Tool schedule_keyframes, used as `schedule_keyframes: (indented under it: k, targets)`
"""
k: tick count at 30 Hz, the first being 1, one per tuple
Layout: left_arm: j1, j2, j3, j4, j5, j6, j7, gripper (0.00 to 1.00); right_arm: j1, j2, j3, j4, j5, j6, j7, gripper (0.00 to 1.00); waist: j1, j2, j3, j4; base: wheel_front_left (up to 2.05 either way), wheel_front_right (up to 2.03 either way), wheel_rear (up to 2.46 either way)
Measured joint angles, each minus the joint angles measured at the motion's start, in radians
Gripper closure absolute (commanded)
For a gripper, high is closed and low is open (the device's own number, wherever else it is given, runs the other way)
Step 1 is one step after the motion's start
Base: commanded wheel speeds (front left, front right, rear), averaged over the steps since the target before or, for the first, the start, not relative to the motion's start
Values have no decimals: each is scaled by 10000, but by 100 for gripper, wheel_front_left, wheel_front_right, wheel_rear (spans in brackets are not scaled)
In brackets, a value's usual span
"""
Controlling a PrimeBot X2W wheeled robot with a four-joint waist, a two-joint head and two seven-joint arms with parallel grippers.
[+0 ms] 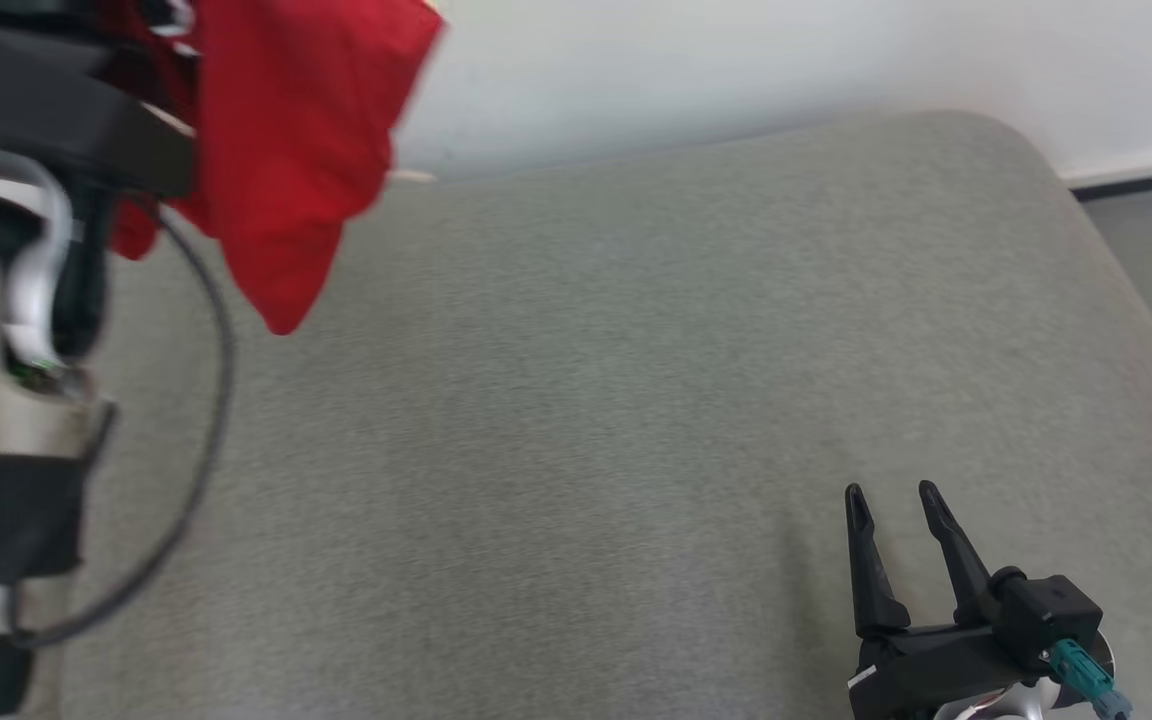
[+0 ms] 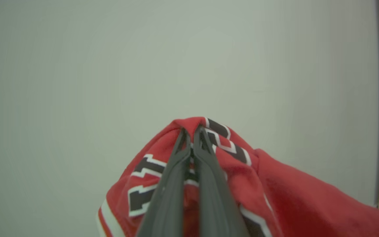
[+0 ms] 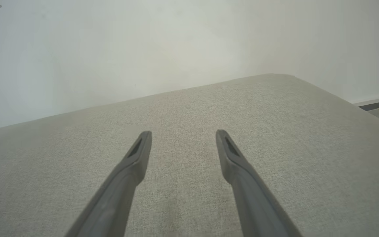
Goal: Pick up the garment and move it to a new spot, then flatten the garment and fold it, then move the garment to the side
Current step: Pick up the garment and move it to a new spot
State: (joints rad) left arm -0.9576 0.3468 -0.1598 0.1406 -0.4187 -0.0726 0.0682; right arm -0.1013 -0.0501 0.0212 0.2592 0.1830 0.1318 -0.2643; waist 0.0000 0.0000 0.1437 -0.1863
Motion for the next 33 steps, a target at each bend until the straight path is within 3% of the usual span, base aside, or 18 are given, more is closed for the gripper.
schedule_keyframes:
  k: [11,24,30,31,33]
  targets:
    - [1686,-1317,-1542,-844,-36,196,274,100,-45,0,33,-10,194,0,0,0,0,0,489,-1228,0,0,0]
    - [4567,-1530,-1954,1429,-320,370,-681,100,-247,-2,82,10,171,0,2,0,0,0,913,-1434,0,0,0]
    - [5009,-1712,-2188,2679,-543,98,-1066,100,-256,2,117,65,56,0,0,0,1,1,793,-1166,0,0,0]
    - [5009,-1778,-2192,2694,-633,12,-1160,1,-255,2,128,61,-4,0,2,0,0,0,750,-1126,0,0,0]
    - [4982,-1929,-2163,2539,-757,-71,-1544,0,-226,2,100,15,-29,0,0,0,0,0,661,-1025,0,0,0]
